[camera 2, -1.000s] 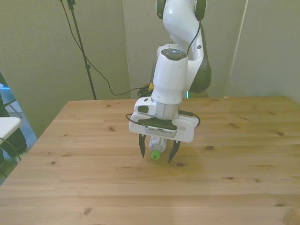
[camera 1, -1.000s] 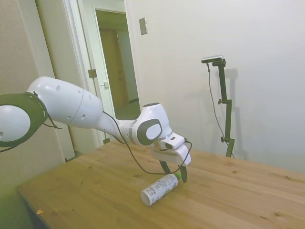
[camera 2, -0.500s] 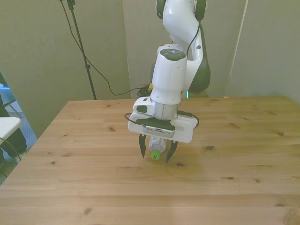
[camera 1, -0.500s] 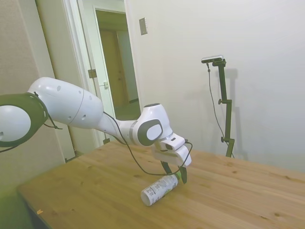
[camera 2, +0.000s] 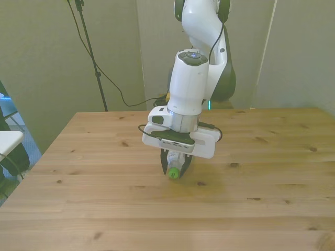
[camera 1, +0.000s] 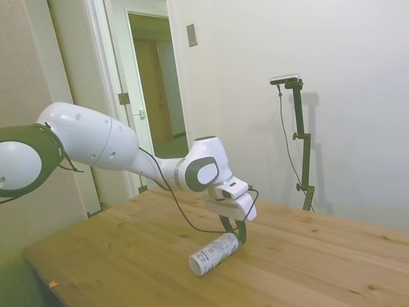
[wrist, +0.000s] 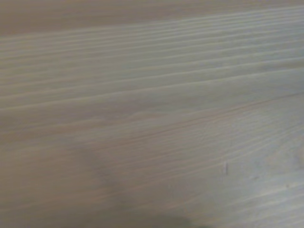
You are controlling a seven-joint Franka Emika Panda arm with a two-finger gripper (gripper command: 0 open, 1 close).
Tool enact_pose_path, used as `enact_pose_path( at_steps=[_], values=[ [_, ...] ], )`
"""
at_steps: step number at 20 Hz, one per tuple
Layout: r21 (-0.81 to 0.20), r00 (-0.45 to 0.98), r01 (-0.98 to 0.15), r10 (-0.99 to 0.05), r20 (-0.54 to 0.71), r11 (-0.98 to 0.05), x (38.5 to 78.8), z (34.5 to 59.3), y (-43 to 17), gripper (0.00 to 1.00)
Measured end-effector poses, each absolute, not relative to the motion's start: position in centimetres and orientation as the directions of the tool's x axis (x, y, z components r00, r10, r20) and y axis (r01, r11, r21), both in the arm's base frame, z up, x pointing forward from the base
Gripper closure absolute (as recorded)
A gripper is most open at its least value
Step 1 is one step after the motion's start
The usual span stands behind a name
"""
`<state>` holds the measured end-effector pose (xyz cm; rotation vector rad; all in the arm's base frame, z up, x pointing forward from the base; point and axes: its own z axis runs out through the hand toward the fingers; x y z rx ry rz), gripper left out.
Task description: Stand the water bottle
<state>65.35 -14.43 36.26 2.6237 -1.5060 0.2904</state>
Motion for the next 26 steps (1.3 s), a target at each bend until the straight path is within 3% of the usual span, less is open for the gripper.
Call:
enact_pose_path(
  at_steps=[9, 12, 18, 25, 26],
  values=[
    [-0.023, 0.442, -0.887, -0.863, 0.243, -0.461, 65.9, 37.2, -13.4, 1.00],
    [-0.084, 0.389, -0.902, -0.881, 0.269, -0.424, 66.0, 39.9, -12.3, 1.00],
    [-0.272, 0.229, -0.891, -0.877, 0.423, -0.364, 63.7, 47.7, -10.0, 1.00],
    [-0.482, -0.043, -0.822, -0.812, 0.582, -0.302, 60.0, 52.9, -10.3, 1.00],
    [-0.484, -0.053, -0.821, -0.805, 0.591, -0.301, 59.9, 52.5, -10.1, 1.00]
  ],
)
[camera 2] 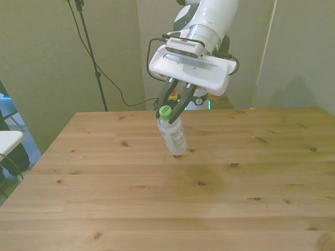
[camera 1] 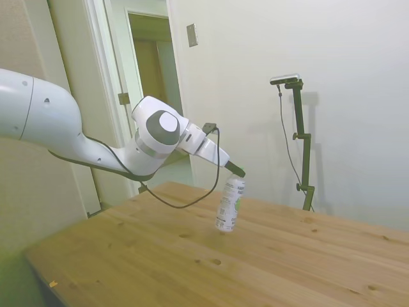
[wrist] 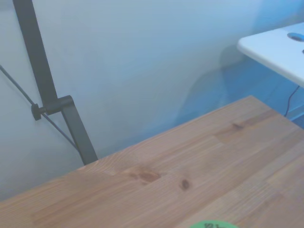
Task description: Stand the water bottle
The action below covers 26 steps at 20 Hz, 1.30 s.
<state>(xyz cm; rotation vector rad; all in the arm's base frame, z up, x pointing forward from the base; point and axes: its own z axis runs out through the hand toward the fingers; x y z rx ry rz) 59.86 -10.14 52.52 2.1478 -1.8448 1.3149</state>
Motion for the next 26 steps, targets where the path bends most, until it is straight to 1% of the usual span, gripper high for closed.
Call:
enact_pose_path(
  at_steps=[4, 9, 14, 17, 20, 21, 26],
  values=[
    [-0.534, -0.098, -0.786, -0.790, 0.605, -0.311, 60.5, 50.6, -9.7, 1.00],
    [-0.602, -0.168, -0.724, -0.760, 0.628, -0.337, 63.9, 47.1, -10.0, 1.00],
    [-0.694, -0.295, -0.624, -0.713, 0.636, -0.361, 67.4, 46.8, -9.4, 1.00],
    [-0.684, -0.302, -0.631, -0.695, 0.652, -0.366, 68.7, 44.4, -8.9, 1.00],
    [-0.679, -0.299, -0.633, -0.691, 0.658, -0.372, 69.6, 43.6, -8.5, 1.00],
    [-0.676, -0.296, -0.636, -0.691, 0.660, -0.372, 69.7, 43.3, -8.5, 0.00],
    [-0.673, -0.295, -0.642, -0.691, 0.660, -0.368, 69.7, 42.8, -8.7, 0.00]
  ],
)
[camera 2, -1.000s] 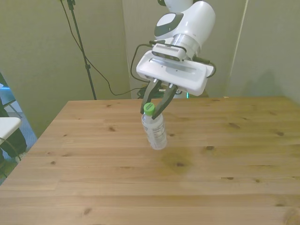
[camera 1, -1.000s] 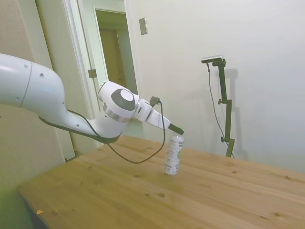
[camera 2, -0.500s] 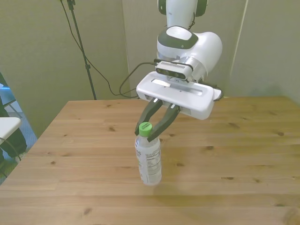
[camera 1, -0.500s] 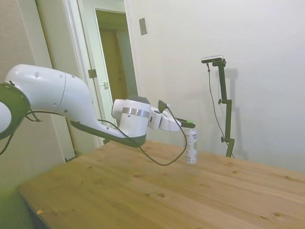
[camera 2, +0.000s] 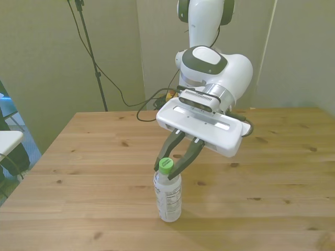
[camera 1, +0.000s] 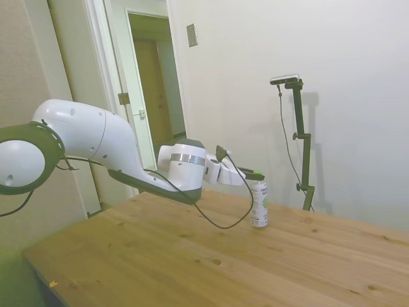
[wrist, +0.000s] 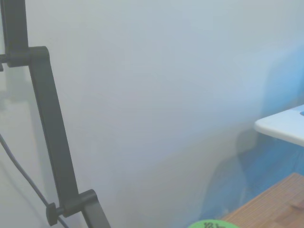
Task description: Stand the water bottle
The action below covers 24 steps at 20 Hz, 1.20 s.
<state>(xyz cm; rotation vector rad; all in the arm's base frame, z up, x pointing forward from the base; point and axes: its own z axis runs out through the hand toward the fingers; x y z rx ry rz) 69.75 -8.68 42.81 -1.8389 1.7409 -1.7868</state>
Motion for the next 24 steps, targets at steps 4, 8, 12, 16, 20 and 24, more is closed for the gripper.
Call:
enact_pose_path(
  at_steps=[4, 8, 12, 16, 20, 24],
  values=[
    [-0.671, -0.295, -0.644, -0.690, 0.661, -0.367, 69.8, 42.6, -8.7, 0.00],
    [-0.667, -0.295, -0.648, -0.687, 0.664, -0.366, 69.8, 42.3, -8.8, 0.00],
    [-0.667, -0.295, -0.650, -0.687, 0.664, -0.365, 69.8, 42.3, -8.8, 0.00],
    [-0.639, -0.263, -0.703, -0.719, 0.643, -0.314, 68.7, 41.7, -8.3, 0.00],
    [-0.576, -0.190, -0.759, -0.743, 0.642, -0.303, 66.2, 45.2, -8.1, 0.00],
    [-0.510, -0.090, -0.801, -0.780, 0.620, -0.313, 62.9, 48.2, -7.7, 0.00]
  ],
)
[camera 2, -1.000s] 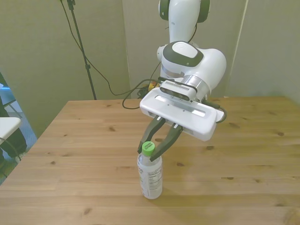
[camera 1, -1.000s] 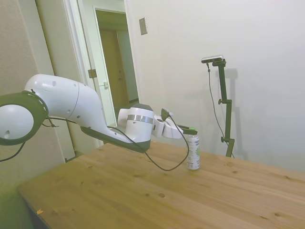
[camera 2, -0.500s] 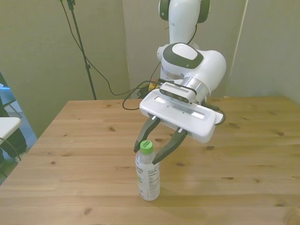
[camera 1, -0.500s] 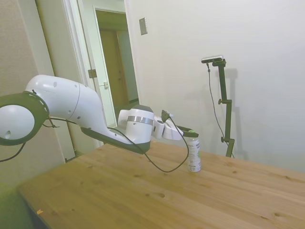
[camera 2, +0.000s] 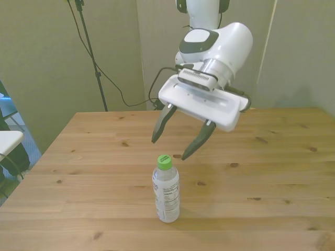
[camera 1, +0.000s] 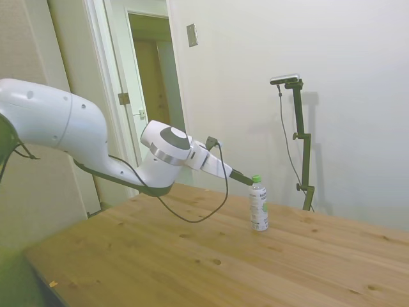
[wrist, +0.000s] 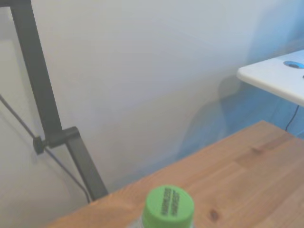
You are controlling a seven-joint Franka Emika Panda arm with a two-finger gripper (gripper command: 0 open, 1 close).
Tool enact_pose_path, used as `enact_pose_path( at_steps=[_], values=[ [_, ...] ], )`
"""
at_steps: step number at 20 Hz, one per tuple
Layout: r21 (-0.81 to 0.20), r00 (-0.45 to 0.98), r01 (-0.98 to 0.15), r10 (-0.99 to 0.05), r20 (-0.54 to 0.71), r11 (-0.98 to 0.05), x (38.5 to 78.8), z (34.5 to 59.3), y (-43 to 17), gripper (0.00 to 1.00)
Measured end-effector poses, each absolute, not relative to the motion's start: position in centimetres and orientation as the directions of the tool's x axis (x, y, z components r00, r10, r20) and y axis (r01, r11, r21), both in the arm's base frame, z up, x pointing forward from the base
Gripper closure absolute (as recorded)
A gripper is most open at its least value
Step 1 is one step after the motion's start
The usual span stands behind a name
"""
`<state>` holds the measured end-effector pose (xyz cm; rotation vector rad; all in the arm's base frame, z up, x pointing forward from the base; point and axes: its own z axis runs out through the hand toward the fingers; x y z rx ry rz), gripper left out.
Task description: Stand the water bottle
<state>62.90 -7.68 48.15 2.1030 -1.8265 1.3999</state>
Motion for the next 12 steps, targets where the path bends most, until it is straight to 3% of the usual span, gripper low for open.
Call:
enact_pose_path(
  at_steps=[5, 12],
  values=[
    [-0.368, 0.108, -0.853, -0.816, 0.568, -0.369, 57.1, 49.2, -5.1, 0.00],
    [-0.108, 0.378, -0.887, -0.841, 0.386, -0.448, 50.1, 50.5, -3.2, 0.00]
  ],
)
